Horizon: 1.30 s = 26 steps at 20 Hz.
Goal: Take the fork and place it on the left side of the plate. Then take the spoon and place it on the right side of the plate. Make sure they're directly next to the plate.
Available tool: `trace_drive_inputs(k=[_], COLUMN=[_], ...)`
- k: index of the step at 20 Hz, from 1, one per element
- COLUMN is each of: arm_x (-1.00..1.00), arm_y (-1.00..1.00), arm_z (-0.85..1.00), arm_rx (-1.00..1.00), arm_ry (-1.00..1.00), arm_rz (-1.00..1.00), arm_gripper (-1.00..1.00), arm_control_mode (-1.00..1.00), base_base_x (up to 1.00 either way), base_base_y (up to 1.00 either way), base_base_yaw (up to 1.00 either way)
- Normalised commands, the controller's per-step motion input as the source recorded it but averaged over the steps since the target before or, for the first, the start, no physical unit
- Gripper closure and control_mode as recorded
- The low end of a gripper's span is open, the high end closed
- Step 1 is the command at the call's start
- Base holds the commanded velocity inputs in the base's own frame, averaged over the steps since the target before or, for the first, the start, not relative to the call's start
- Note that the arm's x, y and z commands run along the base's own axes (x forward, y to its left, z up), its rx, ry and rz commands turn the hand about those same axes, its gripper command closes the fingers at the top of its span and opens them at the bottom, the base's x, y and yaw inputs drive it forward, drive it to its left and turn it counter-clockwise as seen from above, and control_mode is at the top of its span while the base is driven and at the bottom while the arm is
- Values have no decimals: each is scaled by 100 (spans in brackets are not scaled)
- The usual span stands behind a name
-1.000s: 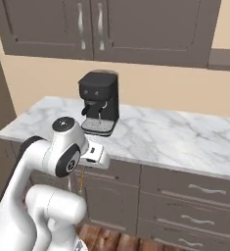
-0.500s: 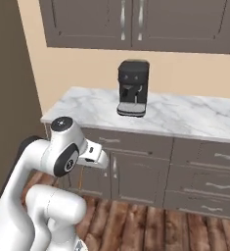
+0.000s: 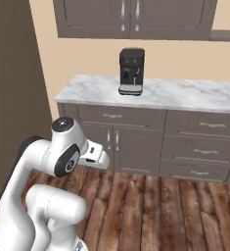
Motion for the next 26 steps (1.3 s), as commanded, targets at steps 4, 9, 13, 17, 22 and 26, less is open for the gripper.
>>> trace_drive_inputs(k=[4, 9, 13, 17, 22, 26], arm_x=[0, 0, 0, 0, 0, 0], arm_y=[0, 0, 0, 0, 0, 0], arm_z=[0, 0, 0, 0, 0, 0], arm_rx=[0, 0, 0, 0, 0, 0], arm_ry=[0, 0, 0, 0, 0, 0], arm_rz=[0, 0, 0, 0, 0, 0], arm_gripper=[100, 100, 100, 100, 100, 100], arm_control_mode=[100, 100, 100, 100, 100, 100], base_base_x=[-100, -100, -100, -100, -100, -96], base_base_y=[17, 25, 29, 30, 29, 30], base_base_yaw=[-11, -10, -10, -10, -9, -9])
